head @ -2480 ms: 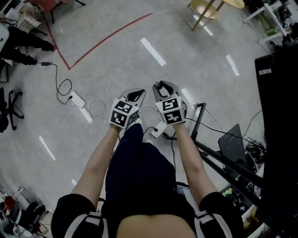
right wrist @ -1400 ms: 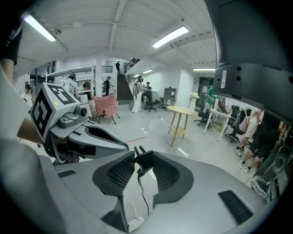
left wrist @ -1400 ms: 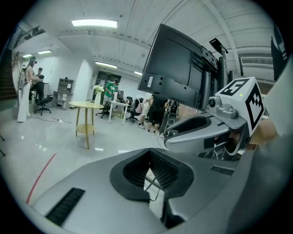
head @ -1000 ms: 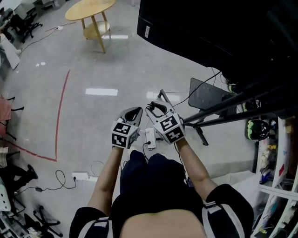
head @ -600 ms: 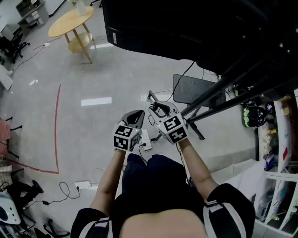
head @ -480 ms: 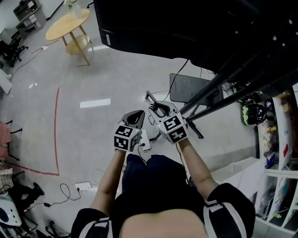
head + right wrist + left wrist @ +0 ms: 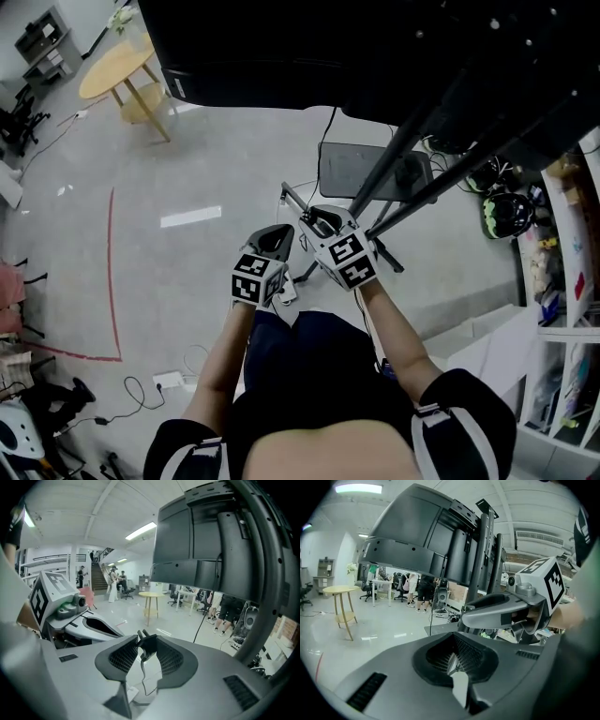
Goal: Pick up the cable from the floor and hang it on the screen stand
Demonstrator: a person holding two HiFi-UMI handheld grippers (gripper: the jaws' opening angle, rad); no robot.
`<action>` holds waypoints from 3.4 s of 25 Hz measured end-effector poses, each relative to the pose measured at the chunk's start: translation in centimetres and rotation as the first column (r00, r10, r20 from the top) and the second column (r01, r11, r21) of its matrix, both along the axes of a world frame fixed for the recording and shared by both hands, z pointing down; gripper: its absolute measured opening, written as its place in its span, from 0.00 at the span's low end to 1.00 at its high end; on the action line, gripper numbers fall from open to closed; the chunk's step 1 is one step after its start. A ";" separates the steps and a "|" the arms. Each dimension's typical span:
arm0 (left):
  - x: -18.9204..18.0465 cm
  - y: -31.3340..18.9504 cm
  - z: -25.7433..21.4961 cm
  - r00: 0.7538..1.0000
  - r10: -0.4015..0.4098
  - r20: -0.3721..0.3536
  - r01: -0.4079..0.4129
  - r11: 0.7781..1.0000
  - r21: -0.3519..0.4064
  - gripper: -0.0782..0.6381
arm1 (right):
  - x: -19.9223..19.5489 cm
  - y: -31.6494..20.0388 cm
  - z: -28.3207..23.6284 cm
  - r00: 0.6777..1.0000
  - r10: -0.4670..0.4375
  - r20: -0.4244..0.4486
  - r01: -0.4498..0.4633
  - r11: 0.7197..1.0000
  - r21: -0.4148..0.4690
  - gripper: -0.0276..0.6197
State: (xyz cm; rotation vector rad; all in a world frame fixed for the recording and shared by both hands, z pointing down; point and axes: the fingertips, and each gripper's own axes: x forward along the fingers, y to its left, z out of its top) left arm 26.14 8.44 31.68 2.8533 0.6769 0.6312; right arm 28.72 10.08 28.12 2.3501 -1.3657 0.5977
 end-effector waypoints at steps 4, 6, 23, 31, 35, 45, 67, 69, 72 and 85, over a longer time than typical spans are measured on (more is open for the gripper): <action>-0.2 2.9 0.1 1.000 0.019 0.005 -0.018 1.000 -0.006 0.12 | -0.1 2.8 0.3 1.000 0.012 -0.002 -0.012 1.000 -0.002 0.26; -0.2 4.2 0.0 0.999 0.036 0.000 -0.036 0.999 -0.003 0.12 | 0.2 3.7 0.0 1.000 0.025 -0.008 -0.025 1.000 0.008 0.26; 3.2 9.6 -5.9 0.940 0.339 -0.031 -0.340 0.941 0.002 0.12 | 4.5 6.4 -8.9 0.977 0.143 -0.158 -0.134 0.989 0.066 0.26; 5.4 11.1 -11.0 0.900 0.424 -0.099 -0.423 0.905 0.033 0.12 | 5.9 6.9 -15.3 0.961 0.105 -0.257 -0.095 0.994 0.051 0.26; 6.4 11.5 -13.3 0.888 0.438 -0.138 -0.437 0.899 0.039 0.12 | 6.7 6.2 -18.7 0.948 0.080 -0.307 -0.072 0.997 0.038 0.26; 9.8 12.2 -18.5 0.852 0.479 -0.210 -0.474 0.877 0.079 0.12 | 8.8 5.7 -25.5 0.910 0.026 -0.414 -0.023 1.000 0.013 0.26; 14.6 14.3 -32.0 0.775 0.501 -0.384 -0.495 0.860 0.124 0.12 | 11.7 5.5 -44.4 0.786 -0.012 -0.618 0.014 1.000 -0.001 0.25; 14.9 14.4 -33.5 0.762 0.502 -0.410 -0.493 0.859 0.135 0.12 | 12.0 5.3 -45.9 0.780 -0.021 -0.625 0.024 1.000 -0.004 0.25; 15.1 14.6 -35.2 0.744 0.502 -0.440 -0.490 0.858 0.150 0.12 | 12.0 4.7 -47.9 0.752 -0.040 -0.658 0.022 0.999 -0.035 0.25; 16.8 14.3 -40.6 0.717 0.448 -0.535 -0.403 0.892 0.206 0.12 | 11.6 5.1 -56.1 0.683 -0.033 -0.729 0.016 0.999 -0.031 0.25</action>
